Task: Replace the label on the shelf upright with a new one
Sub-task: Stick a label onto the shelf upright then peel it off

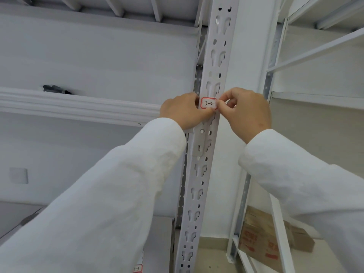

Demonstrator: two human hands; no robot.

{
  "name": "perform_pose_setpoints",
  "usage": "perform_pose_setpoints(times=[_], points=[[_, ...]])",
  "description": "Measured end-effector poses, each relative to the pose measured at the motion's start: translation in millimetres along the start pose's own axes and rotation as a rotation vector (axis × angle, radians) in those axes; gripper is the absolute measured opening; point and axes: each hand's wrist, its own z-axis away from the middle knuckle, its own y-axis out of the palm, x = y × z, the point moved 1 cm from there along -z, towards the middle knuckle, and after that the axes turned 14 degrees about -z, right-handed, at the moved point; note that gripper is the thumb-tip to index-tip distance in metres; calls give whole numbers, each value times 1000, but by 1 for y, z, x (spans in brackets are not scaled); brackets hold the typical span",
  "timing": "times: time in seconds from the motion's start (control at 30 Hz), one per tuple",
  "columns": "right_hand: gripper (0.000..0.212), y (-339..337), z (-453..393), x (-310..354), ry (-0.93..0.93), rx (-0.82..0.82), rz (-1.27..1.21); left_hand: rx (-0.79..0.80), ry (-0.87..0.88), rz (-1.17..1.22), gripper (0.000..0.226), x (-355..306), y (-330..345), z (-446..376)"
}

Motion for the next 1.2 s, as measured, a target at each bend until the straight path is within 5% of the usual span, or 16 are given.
perform_pose_setpoints(times=[1.2], points=[[5, 6, -2, -3, -34, -2, -66, -19, 36, -43, 32, -1, 1, 1]])
